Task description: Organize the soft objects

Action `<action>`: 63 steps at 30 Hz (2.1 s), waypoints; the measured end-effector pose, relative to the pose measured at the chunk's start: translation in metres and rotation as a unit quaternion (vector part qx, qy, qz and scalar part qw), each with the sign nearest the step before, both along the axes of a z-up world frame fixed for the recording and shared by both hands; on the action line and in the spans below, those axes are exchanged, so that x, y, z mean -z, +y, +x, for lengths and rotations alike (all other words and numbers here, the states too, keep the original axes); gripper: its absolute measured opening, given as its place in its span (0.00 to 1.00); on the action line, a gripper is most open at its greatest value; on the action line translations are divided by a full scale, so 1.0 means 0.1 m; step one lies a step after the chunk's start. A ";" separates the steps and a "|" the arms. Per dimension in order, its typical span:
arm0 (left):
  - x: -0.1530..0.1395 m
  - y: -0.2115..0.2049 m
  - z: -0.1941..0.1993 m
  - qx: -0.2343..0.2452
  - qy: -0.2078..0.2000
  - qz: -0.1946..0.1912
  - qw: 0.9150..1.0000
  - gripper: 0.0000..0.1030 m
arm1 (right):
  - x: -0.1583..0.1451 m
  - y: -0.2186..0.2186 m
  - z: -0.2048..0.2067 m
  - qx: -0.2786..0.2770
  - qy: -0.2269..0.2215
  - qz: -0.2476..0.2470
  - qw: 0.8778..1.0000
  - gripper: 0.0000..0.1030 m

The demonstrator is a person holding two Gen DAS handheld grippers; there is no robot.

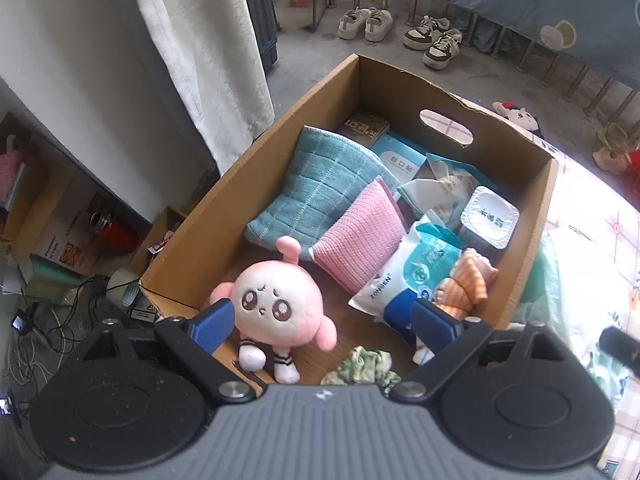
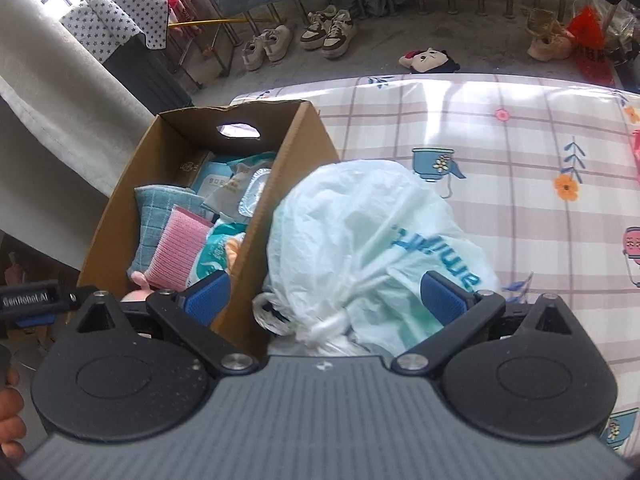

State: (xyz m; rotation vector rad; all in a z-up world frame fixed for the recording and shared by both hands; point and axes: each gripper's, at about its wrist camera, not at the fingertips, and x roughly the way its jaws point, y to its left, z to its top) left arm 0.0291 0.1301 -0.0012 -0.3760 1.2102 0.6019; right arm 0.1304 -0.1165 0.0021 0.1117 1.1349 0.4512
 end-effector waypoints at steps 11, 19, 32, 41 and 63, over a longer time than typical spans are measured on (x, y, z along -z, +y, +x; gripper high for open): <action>0.02 -0.03 -0.10 0.053 0.023 -0.021 0.998 0.93 | -0.04 -0.02 -0.45 0.028 0.013 -0.018 0.999 0.99; 0.07 0.02 -0.25 0.116 0.046 -0.022 0.992 0.93 | -0.11 0.25 -0.99 0.023 0.009 -0.051 0.998 0.99; 0.19 -0.07 -0.49 0.206 0.060 -0.049 0.976 0.92 | -0.21 0.40 -1.51 0.058 -0.003 -0.096 0.994 0.99; 0.20 -0.16 -0.60 0.240 0.066 -0.058 0.967 0.92 | -0.18 0.35 -1.63 0.091 0.006 -0.103 0.991 0.99; 0.23 -0.10 -0.54 0.251 0.066 -0.054 0.964 0.92 | -0.10 0.42 -1.57 0.105 0.029 -0.118 0.987 0.99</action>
